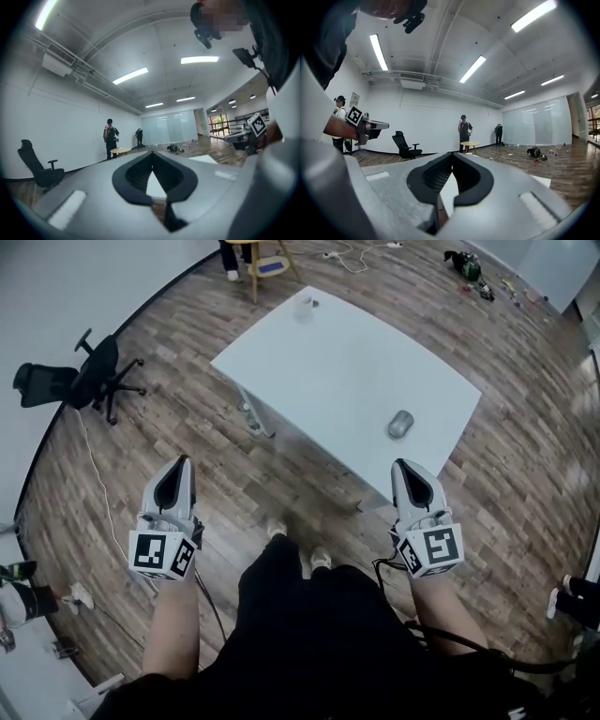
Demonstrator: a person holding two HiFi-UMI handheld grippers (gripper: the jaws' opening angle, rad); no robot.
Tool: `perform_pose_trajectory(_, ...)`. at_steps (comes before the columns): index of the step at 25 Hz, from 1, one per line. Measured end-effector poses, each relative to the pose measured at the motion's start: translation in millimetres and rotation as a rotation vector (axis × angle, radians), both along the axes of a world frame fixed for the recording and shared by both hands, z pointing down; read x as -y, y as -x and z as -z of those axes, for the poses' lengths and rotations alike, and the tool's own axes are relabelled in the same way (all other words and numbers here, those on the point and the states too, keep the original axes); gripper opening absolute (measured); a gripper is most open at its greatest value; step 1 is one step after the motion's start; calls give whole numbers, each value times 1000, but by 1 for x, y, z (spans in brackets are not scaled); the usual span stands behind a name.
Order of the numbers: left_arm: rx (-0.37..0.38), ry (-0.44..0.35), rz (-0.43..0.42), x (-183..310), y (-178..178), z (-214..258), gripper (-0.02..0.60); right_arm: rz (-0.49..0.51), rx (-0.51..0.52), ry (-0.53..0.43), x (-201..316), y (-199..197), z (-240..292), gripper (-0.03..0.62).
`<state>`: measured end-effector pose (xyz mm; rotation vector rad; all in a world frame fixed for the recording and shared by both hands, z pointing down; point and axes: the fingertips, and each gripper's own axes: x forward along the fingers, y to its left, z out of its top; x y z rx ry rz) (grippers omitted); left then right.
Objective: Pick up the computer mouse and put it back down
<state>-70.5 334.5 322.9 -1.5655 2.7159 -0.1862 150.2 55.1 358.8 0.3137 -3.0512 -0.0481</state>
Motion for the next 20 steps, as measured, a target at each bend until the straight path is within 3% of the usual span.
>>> perform_pose_trajectory(5,-38,-83,-36,45,36,-2,3,-47,-8,-46,31,22,9,2)
perform_pose_trajectory(9,-9,-102,-129,89,70,2,4,-95,-12,-78,48,47,7,2)
perform_pose_trajectory(16,-40,-87,-281,170,154,-1,3,-267,-47,-49,93,93,2,2)
perform_pose_trajectory(20,-57,-61,-434,236,177,-1,3,-411,-64,-27,119,101,3,2)
